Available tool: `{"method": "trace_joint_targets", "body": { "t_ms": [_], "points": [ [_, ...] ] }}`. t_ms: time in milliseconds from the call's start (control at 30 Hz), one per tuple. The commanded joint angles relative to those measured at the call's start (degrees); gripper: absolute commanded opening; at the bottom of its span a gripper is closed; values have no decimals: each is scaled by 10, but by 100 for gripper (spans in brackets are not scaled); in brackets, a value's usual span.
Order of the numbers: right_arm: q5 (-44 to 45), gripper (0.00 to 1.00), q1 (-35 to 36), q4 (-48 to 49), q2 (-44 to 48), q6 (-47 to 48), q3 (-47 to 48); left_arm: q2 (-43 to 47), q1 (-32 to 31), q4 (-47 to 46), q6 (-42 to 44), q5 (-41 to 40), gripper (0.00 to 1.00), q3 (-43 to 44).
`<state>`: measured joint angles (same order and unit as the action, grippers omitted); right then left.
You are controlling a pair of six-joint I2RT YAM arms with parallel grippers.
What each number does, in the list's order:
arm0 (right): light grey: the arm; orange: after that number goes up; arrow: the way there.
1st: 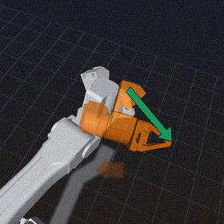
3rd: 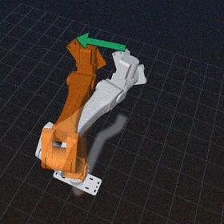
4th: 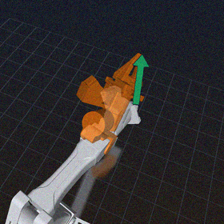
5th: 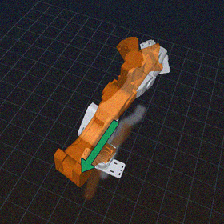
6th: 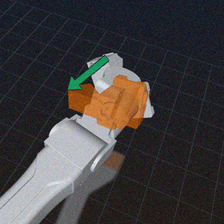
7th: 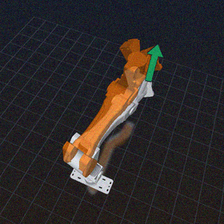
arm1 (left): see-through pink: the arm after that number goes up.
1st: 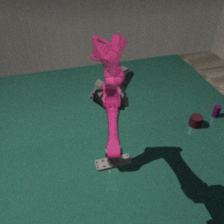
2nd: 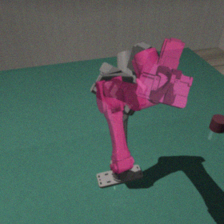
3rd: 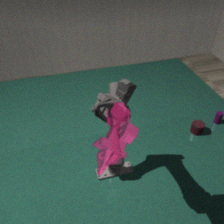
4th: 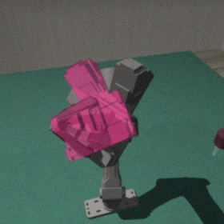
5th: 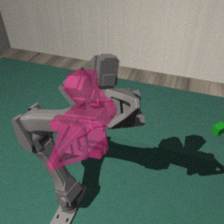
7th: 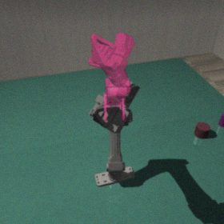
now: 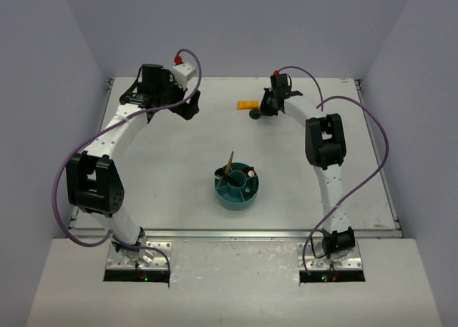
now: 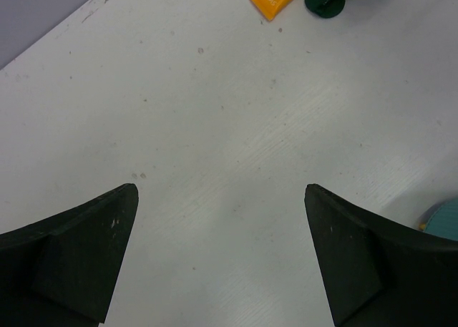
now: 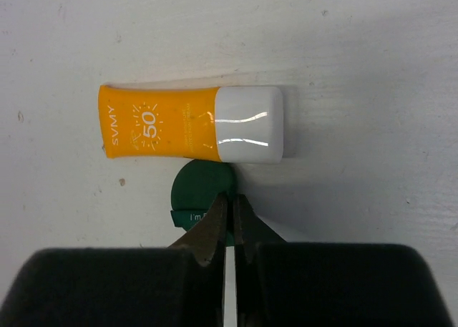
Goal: Organize the makeup
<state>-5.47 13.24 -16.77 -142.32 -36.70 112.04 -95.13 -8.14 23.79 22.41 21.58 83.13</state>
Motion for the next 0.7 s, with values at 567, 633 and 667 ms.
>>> {"method": "trace_joint_targets", "body": {
  "t_ms": [567,633,667],
  "points": [
    [-294,0,20,199,469,442,-398,17,15,-15,3,2,100,7],
    [-363,0,23,164,503,499,-421,17,15,-15,3,2,100,4],
    [-424,0,29,123,547,591,-453,16,15,-15,3,3,100,4]
  ]
}}
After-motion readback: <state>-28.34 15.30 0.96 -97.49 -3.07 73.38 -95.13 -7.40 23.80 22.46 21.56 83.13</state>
